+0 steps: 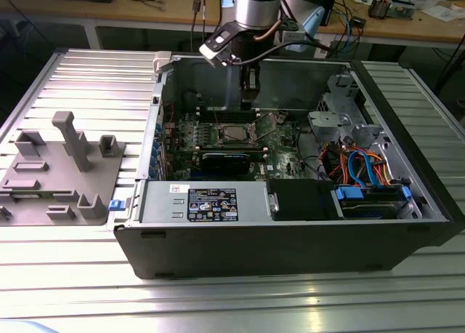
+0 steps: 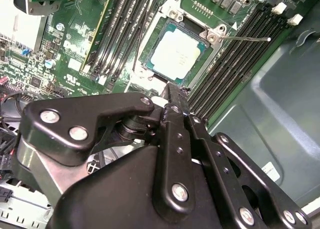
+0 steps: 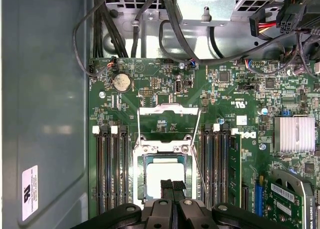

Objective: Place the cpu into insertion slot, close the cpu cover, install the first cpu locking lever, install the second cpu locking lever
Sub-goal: 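Close the cpu cover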

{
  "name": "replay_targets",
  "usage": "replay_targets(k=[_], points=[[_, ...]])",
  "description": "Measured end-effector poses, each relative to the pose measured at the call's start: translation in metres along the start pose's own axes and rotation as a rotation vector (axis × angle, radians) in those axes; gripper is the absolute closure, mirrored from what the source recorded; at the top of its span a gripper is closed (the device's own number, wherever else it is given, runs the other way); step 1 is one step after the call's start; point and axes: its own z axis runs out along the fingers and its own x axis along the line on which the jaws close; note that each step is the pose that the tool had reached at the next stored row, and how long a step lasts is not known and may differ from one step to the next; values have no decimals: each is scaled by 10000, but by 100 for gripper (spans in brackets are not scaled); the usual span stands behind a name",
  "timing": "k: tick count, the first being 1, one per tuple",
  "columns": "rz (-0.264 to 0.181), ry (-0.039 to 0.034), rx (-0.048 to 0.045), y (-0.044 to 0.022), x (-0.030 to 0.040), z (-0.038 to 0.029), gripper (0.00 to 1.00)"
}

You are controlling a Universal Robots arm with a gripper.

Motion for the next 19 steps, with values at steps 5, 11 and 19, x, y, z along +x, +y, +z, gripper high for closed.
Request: replay_targets(k=[5,11,19], points=[[0,0,0,20,0,0,89],[1,0,0,46,0,0,89],[0,0,0,82,0,1,89]])
